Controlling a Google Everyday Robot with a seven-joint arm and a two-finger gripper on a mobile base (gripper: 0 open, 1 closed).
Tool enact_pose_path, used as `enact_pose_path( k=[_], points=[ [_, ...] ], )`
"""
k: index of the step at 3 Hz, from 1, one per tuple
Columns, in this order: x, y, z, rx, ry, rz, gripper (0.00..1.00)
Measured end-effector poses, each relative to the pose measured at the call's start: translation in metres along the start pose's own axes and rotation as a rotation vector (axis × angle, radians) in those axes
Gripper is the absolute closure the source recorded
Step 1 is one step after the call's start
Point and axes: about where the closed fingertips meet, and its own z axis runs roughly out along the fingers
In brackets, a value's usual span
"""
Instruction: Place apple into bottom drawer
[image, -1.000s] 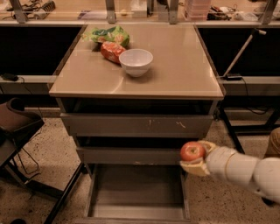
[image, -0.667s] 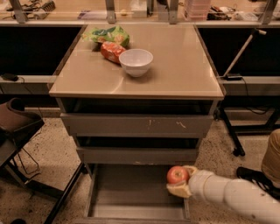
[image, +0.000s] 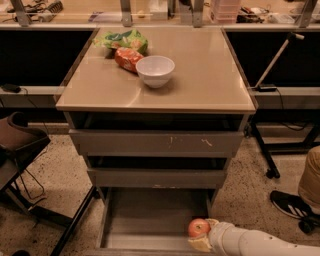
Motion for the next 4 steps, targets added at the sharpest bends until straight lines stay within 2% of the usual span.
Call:
enact_pose_path(
  k=[1,2,3,4],
  points=[
    [0.000,0.000,0.000,0.001,-0.001,0.000,1.00],
    [0.011,-0.009,0.020,0.001,-0.041,0.040,1.00],
    [0.020,-0.052,0.069,0.059,-0.117,0.077,1.00],
    [0.051,-0.081,0.130,0.092,-0.130,0.133,1.00]
  ],
)
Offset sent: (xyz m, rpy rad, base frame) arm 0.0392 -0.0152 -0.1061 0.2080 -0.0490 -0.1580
